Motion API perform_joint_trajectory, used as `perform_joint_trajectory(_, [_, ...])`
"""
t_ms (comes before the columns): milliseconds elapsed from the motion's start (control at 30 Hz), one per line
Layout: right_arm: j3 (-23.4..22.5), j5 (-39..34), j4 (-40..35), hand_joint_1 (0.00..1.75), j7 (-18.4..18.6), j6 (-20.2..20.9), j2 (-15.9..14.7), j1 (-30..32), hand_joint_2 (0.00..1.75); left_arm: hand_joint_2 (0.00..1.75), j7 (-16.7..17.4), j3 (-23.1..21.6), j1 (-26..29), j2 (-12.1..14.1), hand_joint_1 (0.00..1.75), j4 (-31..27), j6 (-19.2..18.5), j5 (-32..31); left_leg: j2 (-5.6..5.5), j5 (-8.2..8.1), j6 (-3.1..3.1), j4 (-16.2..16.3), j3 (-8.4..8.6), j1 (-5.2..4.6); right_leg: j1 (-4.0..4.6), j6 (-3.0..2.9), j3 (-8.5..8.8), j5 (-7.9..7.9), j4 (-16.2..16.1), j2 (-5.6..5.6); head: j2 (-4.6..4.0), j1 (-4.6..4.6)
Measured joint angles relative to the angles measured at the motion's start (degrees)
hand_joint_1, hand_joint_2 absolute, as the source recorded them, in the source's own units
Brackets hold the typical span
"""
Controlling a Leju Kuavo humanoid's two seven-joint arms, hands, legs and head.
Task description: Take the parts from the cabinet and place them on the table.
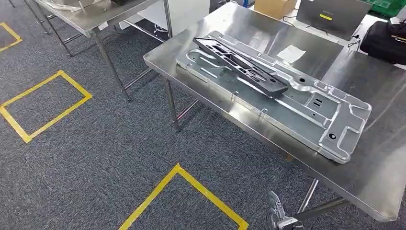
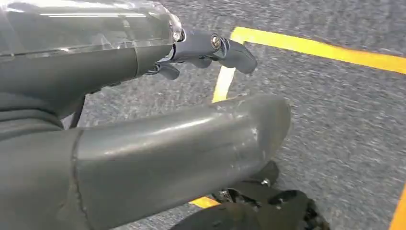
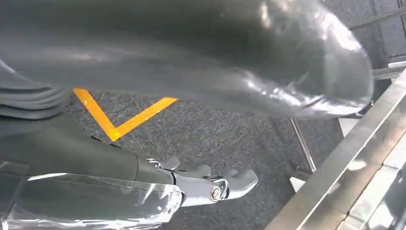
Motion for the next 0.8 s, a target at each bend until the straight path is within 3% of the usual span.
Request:
perform_joint_trajectory(67, [0.0, 0.0, 0.0, 0.0, 0.13, 0.0, -0.02, -0.03, 0.0, 0.0, -0.37, 2.51, -0.4, -1.29, 0.0, -0.59, -0.81, -1.97, -0.07, 0.18, -0.33, 1.13, -0.94, 0.07, -0.37, 0.19, 6.44, 3.24, -10.36, -0.05, 0.0, 0.02])
perform_joint_trajectory(100, [0.0, -0.06, 0.02, 0.0, 0.26, 0.0, -0.02, -0.17, 0.0, 0.0, -0.52, 3.69, -0.59, -1.51, 0.0, -0.98, -1.02, -2.83, -0.21, 0.31, -0.72, 1.45, -1.34, -0.14, 0.06, -0.26, 6.96, 2.52, -11.09, 0.13, 0.0, 0.0])
perform_joint_trajectory(133, [0.0, -0.09, -0.07, 0.0, 0.24, 0.0, -0.02, 0.01, 0.0, 0.0, -0.81, 4.7, -0.7, -2.14, 0.0, -1.07, -1.27, -3.45, -0.29, 0.45, -0.95, 1.57, -1.14, -0.24, 0.17, -0.77, 6.2, 3.77, -10.57, 0.35, 0.0, -0.13])
perform_joint_trajectory(167, [-0.02, -0.09, -0.07, 0.0, 0.24, 0.0, -0.02, -0.06, 0.0, 0.0, -0.9, 5.77, -0.92, -2.55, 0.0, -1.4, -1.38, -3.95, -0.29, 0.75, -1.3, 1.84, -1.28, -0.26, 0.07, -0.95, 6.2, 3.36, -11.45, 0.36, 0.0, 0.0])
perform_joint_trajectory(233, [-0.02, -0.2, -0.11, 0.0, 0.28, 0.0, -0.02, -0.06, 0.0, 0.0, -1.2, 7.47, -1.22, -3.18, 0.0, -1.81, -1.83, -5.43, -0.36, 1.58, -2.09, 1.65, -1.76, -0.16, 0.22, -1.95, 5.37, 4.08, -11.21, 0.38, 0.0, -0.07])
perform_joint_trajectory(267, [-0.02, -0.28, -0.13, 0.0, 0.28, 0.0, -0.02, -0.12, 0.0, 0.0, -1.42, 8.39, -1.3, -3.36, 0.0, -1.97, -1.99, -5.86, -0.4, 0.73, -2.41, 2.36, -2.22, 0.09, -0.01, -2.7, 4.78, 4.78, -11.32, 0.09, 0.0, -0.09])
perform_joint_trajectory(300, [-0.02, -0.39, -0.13, 0.0, 0.31, 0.0, -0.02, -0.06, 0.0, 0.0, -1.59, 9.21, -1.36, -3.75, 0.0, -2.07, -2.18, -6.33, -0.41, -2.32, -2.72, 4.22, -3.12, 0.15, 0.02, -3.13, 4.05, 5.35, -11.33, 0.17, 0.0, -0.41])
perform_joint_trajectory(367, [-0.02, -0.55, -0.13, 0.0, 0.26, 0.0, -0.02, -0.08, 0.0, 0.0, -2.16, 10.47, -1.75, -4.19, 0.0, -2.34, -2.89, -7.71, -0.39, -8.87, -3.28, 12.22, -5.45, 0.32, 0.18, -3.33, 2.61, 6.44, -11.24, 0.08, 0.0, -0.59])
perform_joint_trajectory(400, [-0.02, -0.59, -0.13, 0.0, 0.24, 0.0, -0.02, -0.09, 0.0, 0.0, -2.43, 11.18, -1.96, -4.45, 0.0, -2.47, -3.04, -8.23, -0.4, -10.85, -3.4, 16.31, -6.37, 0.36, 0.28, -3.34, 1.84, 6.96, -11.17, -0.05, 0.0, -0.59])
perform_joint_trajectory(433, [-0.02, -0.61, -0.13, 0.0, 0.24, 0.0, -0.02, -0.09, 0.0, 0.0, -2.54, 11.73, -2.27, -4.65, 0.0, -2.56, -3.17, -8.46, -0.4, -11.34, -3.4, 19.04, -6.51, 0.37, 0.37, -3.29, 1.08, 7.47, -11.04, -0.18, 0.0, -0.59])
perform_joint_trajectory(467, [-0.02, -0.63, -0.13, 0.0, 0.24, 0.0, -0.02, -0.1, 0.0, 0.0, -2.67, 12.26, -2.49, -4.91, 0.0, -2.56, -3.26, -8.61, -0.4, -10.17, -3.28, 19.02, -5.4, 0.38, 0.46, -3.26, 0.36, 7.99, -10.96, -0.27, 0.0, -0.59])
perform_joint_trajectory(500, [-0.02, -0.68, -0.13, 0.0, 0.24, 0.0, -0.02, -0.11, 0.0, 0.0, -2.73, 12.59, -2.58, -5.03, 0.0, -2.6, -3.34, -8.78, -0.4, -8.15, -3.05, 16.4, -3.02, 0.38, 0.58, -3.18, -0.33, 8.5, -10.88, -0.27, 0.0, -0.59])
perform_joint_trajectory(533, [-0.02, -0.68, -0.13, 0.0, 0.24, 0.0, -0.02, -0.1, 0.0, 0.0, -2.75, 12.85, -2.69, -5.09, 0.0, -2.78, -3.34, -8.85, -0.42, -6.11, -2.69, 11.56, 0.53, 0.36, 0.71, -3.1, -0.95, 9.01, -10.86, -0.24, 0.0, -0.61])
perform_joint_trajectory(567, [-0.02, -0.68, -0.13, 0.0, 0.24, 0.0, -0.02, -0.11, 0.0, 0.0, -2.75, 13.13, -2.78, -5.22, 0.0, -2.95, -3.34, -8.85, -0.5, -5.17, -2.07, 5.93, 4.54, 0.18, 0.8, -3.03, -1.37, 9.49, -10.86, -0.15, 0.0, -0.61])
perform_joint_trajectory(600, [-0.02, -0.68, -0.15, 0.0, 0.22, 0.0, -0.02, -0.1, 0.0, 0.0, -2.75, 13.42, -2.88, -5.22, 0.0, -3.21, -3.34, -8.87, -0.58, -6.25, -1.28, 0.59, 8.37, -0.12, 0.69, -2.92, -1.44, 9.92, -10.84, -0.19, 0.0, -0.57])
perform_joint_trajectory(633, [-0.02, -0.68, -0.15, 0.0, 0.2, 0.0, -0.02, -0.14, 0.0, 0.0, -2.89, 13.61, -3.06, -5.31, 0.0, -3.5, -3.39, -8.98, -0.52, -7.07, -1.04, -2.98, 10.1, -0.3, 0.85, -2.42, -1.61, 10.38, -10.88, -0.21, 0.0, -0.59])
perform_joint_trajectory(667, [-0.02, -0.72, -0.15, 0.0, 0.2, 0.02, -0.02, -0.21, 0.0, 0.0, -3.1, 13.88, -3.25, -5.53, 0.0, -3.54, -3.67, -9.57, -0.54, -6.38, -1.06, -2.48, 9.52, -0.57, 0.56, -1.92, -1.36, 10.94, -11.34, -0.4, 0.0, -0.5])
perform_joint_trajectory(733, [0.02, -1.09, -0.11, 0.0, 0.2, 0.02, -0.02, -0.68, 0.0, 0.0, -4.48, 15.65, -3.77, -5.83, 0.0, -3.89, -4.87, -12.46, -0.52, -5.33, -0.39, -3.18, 9.19, -0.94, 0.3, -1.15, -1.46, 12.14, -11.94, -0.42, 0.0, -0.94])
perform_joint_trajectory(767, [0.04, -1.29, -0.04, 0.0, 0.17, 0.15, -0.09, -0.96, 0.0, 0.0, -5.24, 16.9, -4.19, -6.11, 0.0, -3.93, -5.5, -14.04, -0.35, -4.0, 0.05, -4.35, 8.91, -0.25, 0.48, -0.89, -1.77, 11.81, -11.59, -0.4, 0.0, -0.85])
perform_joint_trajectory(800, [0.09, -1.66, 0.15, 0.0, 0.18, 0.28, -0.02, -1.34, 0.0, 0.0, -5.88, 18.14, -4.89, -6.38, 0.0, -3.95, -6.06, -15.28, -0.05, -3.24, 0.39, -4.57, 8.24, -0.4, 0.26, -0.79, -2.44, 9.21, -10.51, -0.22, 0.0, -0.87])
